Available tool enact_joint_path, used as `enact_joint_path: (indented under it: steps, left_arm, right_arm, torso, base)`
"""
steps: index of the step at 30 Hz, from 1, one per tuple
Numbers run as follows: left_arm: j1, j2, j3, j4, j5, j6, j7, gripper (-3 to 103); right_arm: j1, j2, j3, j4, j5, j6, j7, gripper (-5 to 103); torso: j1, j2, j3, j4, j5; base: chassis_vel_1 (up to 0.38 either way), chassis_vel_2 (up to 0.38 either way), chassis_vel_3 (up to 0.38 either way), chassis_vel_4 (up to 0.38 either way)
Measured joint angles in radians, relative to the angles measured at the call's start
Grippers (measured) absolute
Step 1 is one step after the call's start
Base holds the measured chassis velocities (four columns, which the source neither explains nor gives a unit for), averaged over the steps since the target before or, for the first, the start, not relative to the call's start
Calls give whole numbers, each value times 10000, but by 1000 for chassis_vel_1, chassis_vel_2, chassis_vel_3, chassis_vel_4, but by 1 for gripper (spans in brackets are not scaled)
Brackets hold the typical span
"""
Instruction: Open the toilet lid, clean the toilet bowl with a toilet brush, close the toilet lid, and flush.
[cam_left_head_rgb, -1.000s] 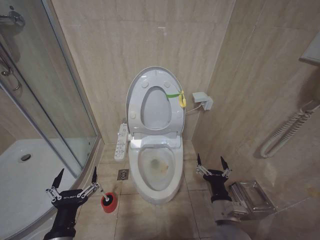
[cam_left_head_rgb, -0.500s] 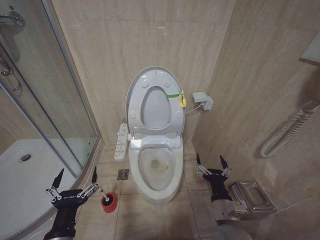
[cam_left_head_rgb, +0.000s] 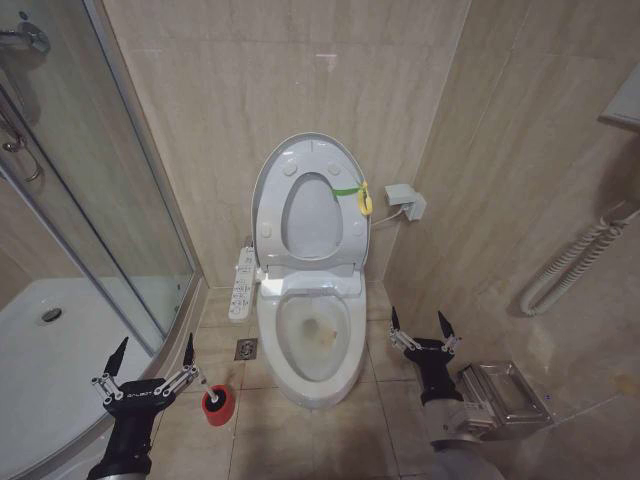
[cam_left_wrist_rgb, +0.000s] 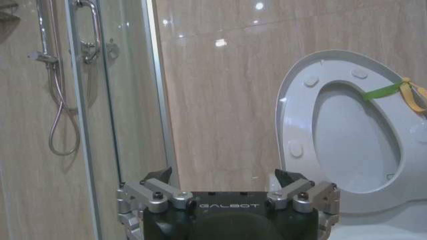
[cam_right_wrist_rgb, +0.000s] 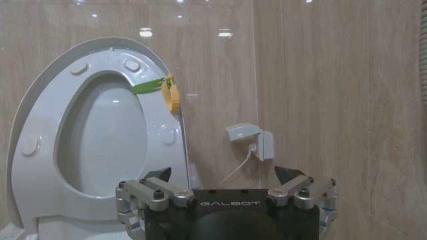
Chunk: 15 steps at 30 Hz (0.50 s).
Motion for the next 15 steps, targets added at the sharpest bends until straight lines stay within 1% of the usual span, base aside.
enact_joint_path:
  steps: [15]
  left_arm:
    - [0,0,0,0,0,0,0,100]
  right_arm:
    - [2,-1,-4,2,10,0,12,100]
  torso:
    - [0,0,0,0,0]
  base:
    - [0,0,0,0]
